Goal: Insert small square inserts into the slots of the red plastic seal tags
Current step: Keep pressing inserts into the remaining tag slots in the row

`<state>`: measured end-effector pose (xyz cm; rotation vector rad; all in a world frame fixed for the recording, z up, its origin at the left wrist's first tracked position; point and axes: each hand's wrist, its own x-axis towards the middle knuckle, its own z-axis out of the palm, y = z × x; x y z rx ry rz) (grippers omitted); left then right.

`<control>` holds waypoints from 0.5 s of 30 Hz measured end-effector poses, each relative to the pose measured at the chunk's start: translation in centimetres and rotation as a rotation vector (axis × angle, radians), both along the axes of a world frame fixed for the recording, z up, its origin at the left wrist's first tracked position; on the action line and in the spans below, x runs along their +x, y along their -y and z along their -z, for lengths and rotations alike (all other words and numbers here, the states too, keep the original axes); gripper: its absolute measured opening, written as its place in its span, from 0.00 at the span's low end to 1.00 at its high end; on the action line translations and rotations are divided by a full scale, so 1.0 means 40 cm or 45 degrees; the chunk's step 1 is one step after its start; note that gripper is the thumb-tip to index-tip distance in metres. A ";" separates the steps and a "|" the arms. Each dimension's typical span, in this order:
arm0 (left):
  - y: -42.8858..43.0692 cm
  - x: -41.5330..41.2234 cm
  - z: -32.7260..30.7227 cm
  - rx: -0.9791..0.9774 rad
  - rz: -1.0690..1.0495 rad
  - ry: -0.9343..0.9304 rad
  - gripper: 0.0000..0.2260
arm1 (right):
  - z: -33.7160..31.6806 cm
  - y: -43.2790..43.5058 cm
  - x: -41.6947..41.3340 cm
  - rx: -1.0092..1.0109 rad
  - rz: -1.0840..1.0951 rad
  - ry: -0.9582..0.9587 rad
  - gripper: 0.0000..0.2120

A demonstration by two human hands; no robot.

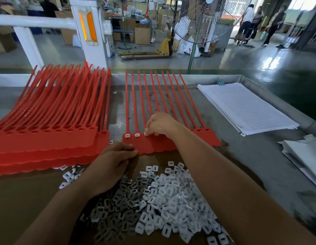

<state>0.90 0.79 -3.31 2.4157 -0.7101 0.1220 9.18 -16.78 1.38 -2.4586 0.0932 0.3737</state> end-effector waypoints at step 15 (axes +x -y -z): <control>0.001 -0.007 -0.007 0.016 0.008 -0.011 0.17 | 0.042 -0.016 -0.015 -0.357 -0.152 0.297 0.12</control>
